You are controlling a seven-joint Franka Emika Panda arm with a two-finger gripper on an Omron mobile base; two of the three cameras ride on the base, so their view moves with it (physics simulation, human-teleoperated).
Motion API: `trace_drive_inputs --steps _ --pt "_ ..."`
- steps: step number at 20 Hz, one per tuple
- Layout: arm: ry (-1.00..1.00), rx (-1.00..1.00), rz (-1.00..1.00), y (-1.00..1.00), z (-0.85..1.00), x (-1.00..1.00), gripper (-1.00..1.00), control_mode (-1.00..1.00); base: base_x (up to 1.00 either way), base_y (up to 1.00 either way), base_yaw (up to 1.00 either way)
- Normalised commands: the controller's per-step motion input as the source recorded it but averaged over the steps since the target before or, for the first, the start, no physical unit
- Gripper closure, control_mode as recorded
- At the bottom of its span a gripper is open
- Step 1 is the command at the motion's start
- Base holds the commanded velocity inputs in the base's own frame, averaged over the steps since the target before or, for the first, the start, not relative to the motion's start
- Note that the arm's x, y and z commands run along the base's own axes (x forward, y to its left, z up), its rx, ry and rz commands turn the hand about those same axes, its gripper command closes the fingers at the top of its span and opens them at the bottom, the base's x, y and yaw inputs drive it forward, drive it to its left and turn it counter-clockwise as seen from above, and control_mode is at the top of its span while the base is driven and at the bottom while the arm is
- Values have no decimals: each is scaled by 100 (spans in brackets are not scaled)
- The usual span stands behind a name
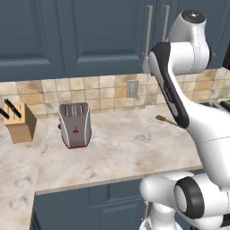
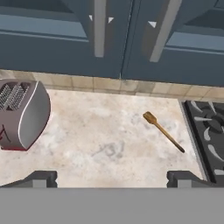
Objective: Pick the dish brush and soap dispenser from the cabinet and place them on the counter.
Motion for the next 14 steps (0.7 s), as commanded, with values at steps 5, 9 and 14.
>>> trace_drive_inputs --steps 5,9,14 --pt "-11 -1 6 0 24 14 -100 -100 0 0 0" --pt "-12 0 5 1 13 28 -100 -100 0 0 0" --pt "-3 -2 2 0 25 32 -100 -100 0 0 0"
